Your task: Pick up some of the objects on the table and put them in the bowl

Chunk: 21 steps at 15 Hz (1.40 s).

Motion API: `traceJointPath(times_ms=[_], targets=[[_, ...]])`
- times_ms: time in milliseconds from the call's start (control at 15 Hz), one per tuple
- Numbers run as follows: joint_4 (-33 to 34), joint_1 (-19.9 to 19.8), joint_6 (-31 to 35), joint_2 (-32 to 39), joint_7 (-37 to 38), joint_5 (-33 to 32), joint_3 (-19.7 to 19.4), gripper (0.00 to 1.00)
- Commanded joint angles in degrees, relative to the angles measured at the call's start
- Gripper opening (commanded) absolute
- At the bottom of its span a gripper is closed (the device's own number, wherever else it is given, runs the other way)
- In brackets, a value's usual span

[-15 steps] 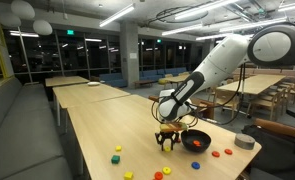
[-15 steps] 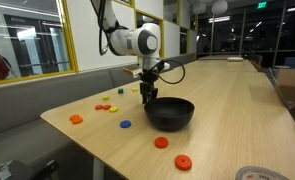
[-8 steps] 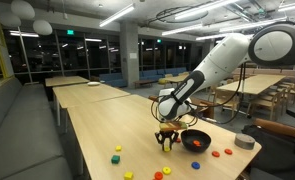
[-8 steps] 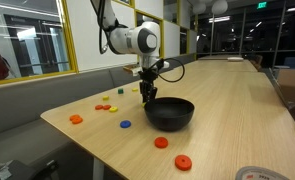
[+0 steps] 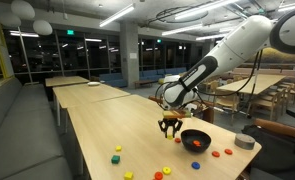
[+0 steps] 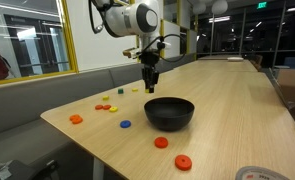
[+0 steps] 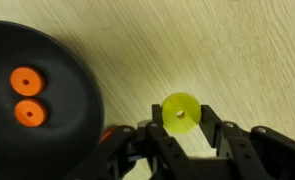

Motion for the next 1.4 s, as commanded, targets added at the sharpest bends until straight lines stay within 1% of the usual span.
traceJointPath(times_ms=[0,200,467,600,1133,1200,1267,1333], targets=[[-5.38,0.42,-4.03,-7.24,7.62,-5.08,-1.96,0.18],[-7.78,-0.52,-8.12,-10.06,12.96,-8.21,-1.88,0.18],[-10.09,-1.62,-11.84,-12.05,16.83,-9.15,-1.03,0.18],[-10.82,-2.07,-12.24,-12.21,17.94,-8.94,-0.98,0.18],[-11.68,-5.15,-10.02,-10.97,22.16,-9.64,-2.06,0.18],[-11.49,-5.54,-10.13,-10.75,22.12,-9.27,-2.10,0.32],[-11.33,-5.82,-10.32,-10.56,22.22,-9.24,-2.11,0.67],[-10.98,-6.02,-10.43,-10.13,22.14,-9.20,-2.07,0.68]])
